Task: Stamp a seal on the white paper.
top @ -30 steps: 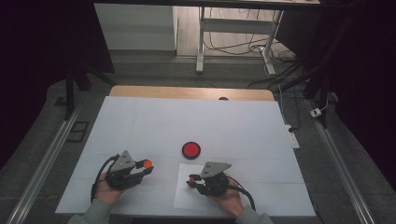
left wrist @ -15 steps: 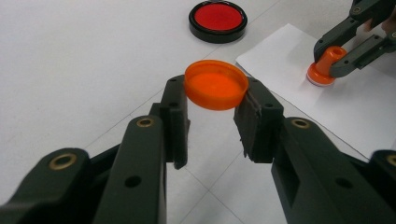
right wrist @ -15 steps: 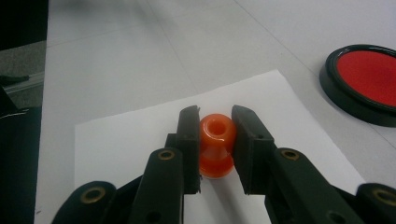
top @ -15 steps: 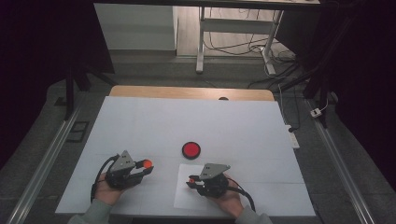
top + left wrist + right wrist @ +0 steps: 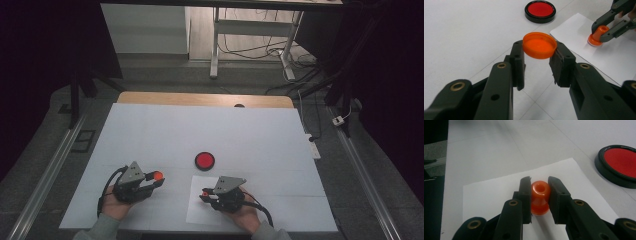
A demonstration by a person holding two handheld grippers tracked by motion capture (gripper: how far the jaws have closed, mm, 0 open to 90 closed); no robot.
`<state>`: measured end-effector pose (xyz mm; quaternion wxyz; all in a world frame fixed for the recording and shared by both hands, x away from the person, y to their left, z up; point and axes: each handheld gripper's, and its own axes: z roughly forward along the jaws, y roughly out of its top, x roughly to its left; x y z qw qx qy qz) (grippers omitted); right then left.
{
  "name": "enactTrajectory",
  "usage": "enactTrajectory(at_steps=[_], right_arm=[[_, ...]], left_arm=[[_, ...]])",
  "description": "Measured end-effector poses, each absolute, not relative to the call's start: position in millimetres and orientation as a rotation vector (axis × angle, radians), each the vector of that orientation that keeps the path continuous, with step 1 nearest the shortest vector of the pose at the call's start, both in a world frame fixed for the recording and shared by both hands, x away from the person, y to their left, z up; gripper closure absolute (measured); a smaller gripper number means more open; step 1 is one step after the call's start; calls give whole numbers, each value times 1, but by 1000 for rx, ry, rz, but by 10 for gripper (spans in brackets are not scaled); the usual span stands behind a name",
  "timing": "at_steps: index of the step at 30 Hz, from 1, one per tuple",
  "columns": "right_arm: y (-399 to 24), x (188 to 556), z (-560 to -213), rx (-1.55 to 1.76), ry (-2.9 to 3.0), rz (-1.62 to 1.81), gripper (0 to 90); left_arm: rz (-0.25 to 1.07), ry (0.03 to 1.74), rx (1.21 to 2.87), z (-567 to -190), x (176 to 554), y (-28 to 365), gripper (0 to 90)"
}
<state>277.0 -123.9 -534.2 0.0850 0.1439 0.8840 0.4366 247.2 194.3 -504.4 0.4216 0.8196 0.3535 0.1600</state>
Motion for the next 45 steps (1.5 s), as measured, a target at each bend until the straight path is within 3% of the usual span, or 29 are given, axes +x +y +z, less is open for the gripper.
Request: enactTrajectory(at_steps=[45], right_arm=[[-126, 276, -536, 432, 2620, 1327, 726]], left_arm=[[404, 886, 2046, -504, 247, 196, 656]])
